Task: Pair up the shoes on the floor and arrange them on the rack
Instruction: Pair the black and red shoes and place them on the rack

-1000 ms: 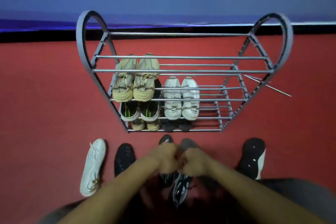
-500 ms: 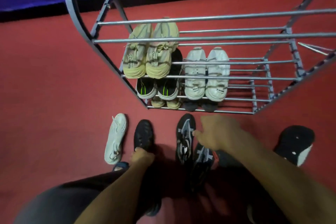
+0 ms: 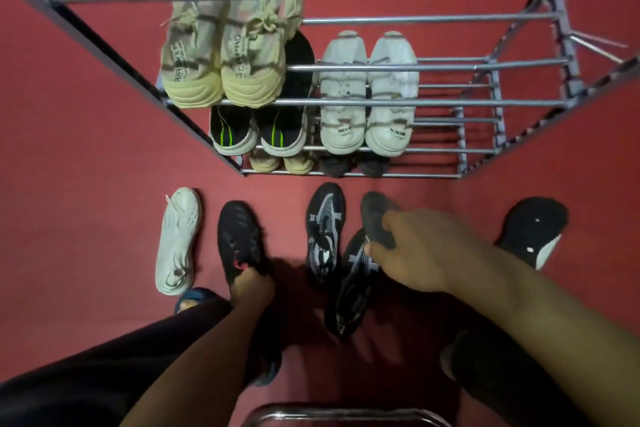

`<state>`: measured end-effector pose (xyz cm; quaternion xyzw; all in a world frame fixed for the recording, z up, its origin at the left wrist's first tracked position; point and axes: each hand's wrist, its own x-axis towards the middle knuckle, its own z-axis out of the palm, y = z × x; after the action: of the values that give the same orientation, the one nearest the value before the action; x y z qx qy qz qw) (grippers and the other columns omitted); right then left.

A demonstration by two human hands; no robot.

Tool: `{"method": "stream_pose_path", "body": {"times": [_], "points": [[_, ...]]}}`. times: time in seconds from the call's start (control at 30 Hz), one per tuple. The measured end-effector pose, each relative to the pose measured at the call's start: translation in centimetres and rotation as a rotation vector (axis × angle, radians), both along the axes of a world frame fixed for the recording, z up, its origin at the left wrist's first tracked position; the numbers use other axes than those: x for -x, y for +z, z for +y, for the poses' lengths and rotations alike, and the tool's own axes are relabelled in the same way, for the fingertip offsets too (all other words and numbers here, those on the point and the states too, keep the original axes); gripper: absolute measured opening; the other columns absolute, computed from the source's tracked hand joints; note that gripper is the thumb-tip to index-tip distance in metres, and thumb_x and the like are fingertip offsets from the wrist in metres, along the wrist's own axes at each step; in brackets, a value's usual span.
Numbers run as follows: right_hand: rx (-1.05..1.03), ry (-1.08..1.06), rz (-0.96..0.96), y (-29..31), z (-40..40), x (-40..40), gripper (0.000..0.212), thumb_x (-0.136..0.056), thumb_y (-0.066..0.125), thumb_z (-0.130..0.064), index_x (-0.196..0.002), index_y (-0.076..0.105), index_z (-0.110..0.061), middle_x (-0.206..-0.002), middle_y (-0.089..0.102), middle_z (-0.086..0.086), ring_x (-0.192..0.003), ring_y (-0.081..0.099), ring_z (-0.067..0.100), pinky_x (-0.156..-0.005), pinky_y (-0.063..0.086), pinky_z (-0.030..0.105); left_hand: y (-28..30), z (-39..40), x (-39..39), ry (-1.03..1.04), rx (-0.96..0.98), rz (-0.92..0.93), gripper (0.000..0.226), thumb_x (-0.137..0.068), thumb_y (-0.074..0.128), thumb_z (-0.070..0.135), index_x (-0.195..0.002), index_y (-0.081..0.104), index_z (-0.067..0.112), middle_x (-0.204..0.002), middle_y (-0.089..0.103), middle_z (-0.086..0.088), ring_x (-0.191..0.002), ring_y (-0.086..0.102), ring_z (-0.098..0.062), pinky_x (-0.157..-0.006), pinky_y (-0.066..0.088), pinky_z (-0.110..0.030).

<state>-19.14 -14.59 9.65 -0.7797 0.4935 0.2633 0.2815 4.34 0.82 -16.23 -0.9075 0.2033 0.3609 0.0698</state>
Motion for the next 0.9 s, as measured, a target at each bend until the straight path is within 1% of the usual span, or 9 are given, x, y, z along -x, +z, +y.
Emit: {"method": "stream_pose_path", "body": {"times": [0.13,0.27,0.33,0.43,0.5,0.7,0.8,0.87,0.9], "points": [[-0.109,-0.029,0.014,-0.3,0.3,0.5,0.044,-0.092,0.048,-0.058,-0.103,0.052,-0.016,-0.116,0.066,0.007,-0.106,0.064,0.032,-0.093,0.052,0.042,1.2,-1.1,0.5,-0.023,-0.007,0.079,0.045,-0.091,0.061,0.03,-0.121,0.064,-0.003,-0.125,0.065,-0.026,-0.117,0.062,-0.039,-0.096,0.051,-0.039],[-0.074,-0.054,0.001,0.4,0.1,1.2,0.056,-0.094,0.047,-0.058,-0.126,0.052,-0.013,-0.128,0.063,0.007,-0.115,0.061,0.031,-0.093,0.047,0.039,0.9,1.1,0.0,-0.104,-0.036,0.062,0.045,-0.095,0.054,0.026,-0.135,0.054,0.004,-0.128,0.061,-0.019,-0.127,0.055,-0.036,-0.101,0.047,-0.035],[-0.049,-0.047,-0.016,0.5,0.3,1.9,0.049,-0.095,0.046,-0.056,-0.12,0.054,-0.014,-0.125,0.065,0.008,-0.112,0.062,0.031,-0.086,0.044,0.037,0.2,3.1,0.3,-0.199,-0.068,0.019,0.035,-0.096,0.052,0.024,-0.126,0.061,0.009,-0.108,0.065,-0.009,-0.12,0.061,-0.03,-0.09,0.05,-0.029],[-0.072,-0.002,0.029,0.2,1.2,2.6,0.047,-0.096,0.046,-0.054,-0.117,0.063,-0.015,-0.129,0.063,0.01,-0.113,0.061,0.032,-0.085,0.044,0.037,-0.5,4.5,0.6,-0.278,0.004,-0.118,0.021,-0.092,0.054,0.014,-0.1,0.071,0.006,-0.107,0.068,-0.018,-0.103,0.065,-0.038,-0.089,0.053,-0.041],[-0.109,0.007,0.047,-0.2,1.4,2.8,0.048,-0.096,0.047,-0.055,-0.115,0.065,-0.015,-0.133,0.061,0.012,-0.111,0.061,0.033,-0.083,0.045,0.036,-0.5,3.8,0.0,-0.352,0.034,-0.168,0.019,-0.089,0.055,0.011,-0.093,0.073,0.005,-0.1,0.071,-0.019,-0.097,0.066,-0.038,-0.085,0.054,-0.043],[-0.131,-0.09,0.035,-1.2,0.0,4.3,0.059,-0.094,0.045,-0.057,-0.127,0.064,-0.011,-0.13,0.065,0.014,-0.114,0.062,0.033,-0.089,0.049,0.036,6.0,-2.9,0.3,-0.338,0.03,-0.106,0.037,-0.078,0.065,0.028,-0.109,0.067,0.008,-0.112,0.071,-0.019,-0.106,0.067,-0.036,-0.085,0.055,-0.037],[-0.153,-0.266,-0.047,-1.8,0.0,4.8,0.064,-0.096,0.042,-0.059,-0.129,0.063,-0.009,-0.135,0.064,0.017,-0.12,0.061,0.033,-0.095,0.047,0.033,12.1,-6.8,1.6,-0.374,0.14,-0.085,0.026,-0.077,0.064,0.023,-0.099,0.07,0.01,-0.105,0.073,-0.018,-0.102,0.069,-0.036,-0.079,0.054,-0.034],[-0.221,-0.511,-0.161,-2.4,0.5,4.8,0.073,-0.095,0.041,-0.065,-0.137,0.057,-0.007,-0.143,0.058,0.018,-0.125,0.058,0.033,-0.095,0.044,0.033,16.3,-8.3,3.3,-0.46,0.226,-0.052,0.006,-0.076,0.063,0.022,-0.079,0.063,0.016,-0.083,0.071,-0.011,-0.092,0.069,-0.036,-0.067,0.048,-0.031],[-0.321,-0.679,-0.23,-2.2,1.4,4.7,0.08,-0.092,0.043,-0.07,-0.144,0.05,-0.01,-0.147,0.054,0.017,-0.128,0.056,0.035,-0.098,0.045,0.038,18.6,-8.0,4.5,-0.49,0.284,-0.041,0.009,-0.074,0.063,0.019,-0.071,0.056,0.017,-0.07,0.065,-0.003,-0.085,0.067,-0.036,-0.064,0.042,-0.029]]}}
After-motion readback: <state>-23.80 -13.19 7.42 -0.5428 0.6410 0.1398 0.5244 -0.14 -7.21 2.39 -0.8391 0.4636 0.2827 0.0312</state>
